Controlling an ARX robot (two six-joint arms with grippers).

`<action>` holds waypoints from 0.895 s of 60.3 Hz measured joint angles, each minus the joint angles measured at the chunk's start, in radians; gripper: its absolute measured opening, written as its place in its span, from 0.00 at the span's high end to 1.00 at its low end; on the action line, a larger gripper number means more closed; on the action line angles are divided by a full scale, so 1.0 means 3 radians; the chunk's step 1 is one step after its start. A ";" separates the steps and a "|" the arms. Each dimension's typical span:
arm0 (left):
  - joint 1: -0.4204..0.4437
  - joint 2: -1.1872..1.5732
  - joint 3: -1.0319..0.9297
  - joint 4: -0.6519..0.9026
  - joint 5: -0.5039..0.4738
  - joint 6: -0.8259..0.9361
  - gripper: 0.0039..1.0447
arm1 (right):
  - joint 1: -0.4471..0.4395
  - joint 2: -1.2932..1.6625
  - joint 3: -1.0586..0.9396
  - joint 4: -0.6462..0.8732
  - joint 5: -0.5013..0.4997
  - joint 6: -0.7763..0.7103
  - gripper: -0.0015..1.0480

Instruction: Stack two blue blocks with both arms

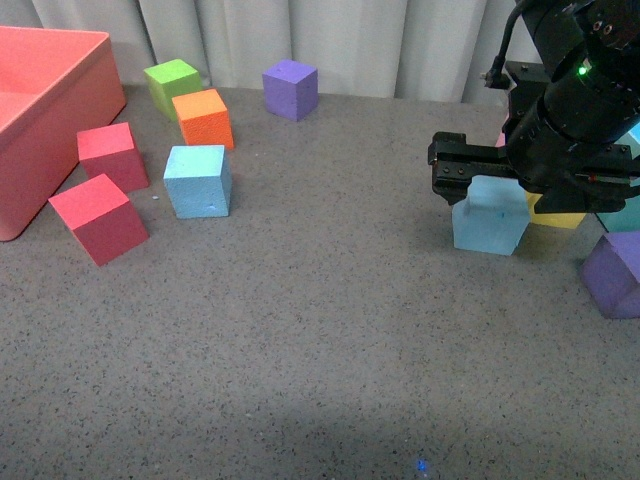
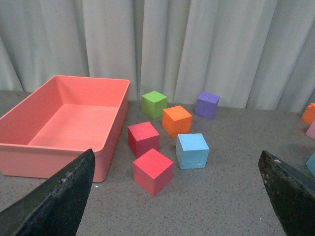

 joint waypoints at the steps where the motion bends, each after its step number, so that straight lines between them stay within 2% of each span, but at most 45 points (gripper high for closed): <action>1: 0.0000 0.0000 0.0000 0.0000 0.0001 0.0000 0.06 | -0.0003 0.0023 0.0019 -0.0011 0.0018 0.0001 0.09; 21: 0.0000 0.0000 0.0000 0.0000 0.0001 0.0000 0.06 | -0.0057 0.0317 0.0264 -0.0066 -0.0011 -0.0006 0.10; 33: 0.0000 0.0000 0.0000 0.0000 0.0001 0.0000 0.06 | -0.0061 0.0411 0.0323 -0.0100 -0.0041 0.0014 0.38; 39: 0.0000 0.0000 0.0000 0.0000 0.0001 0.0000 0.06 | -0.0057 0.0412 0.0328 -0.0114 -0.0024 0.0017 0.48; 54: 0.0000 0.0000 0.0000 0.0000 0.0000 0.0000 0.06 | -0.0024 0.0389 0.0318 -0.0062 -0.0075 0.0039 0.54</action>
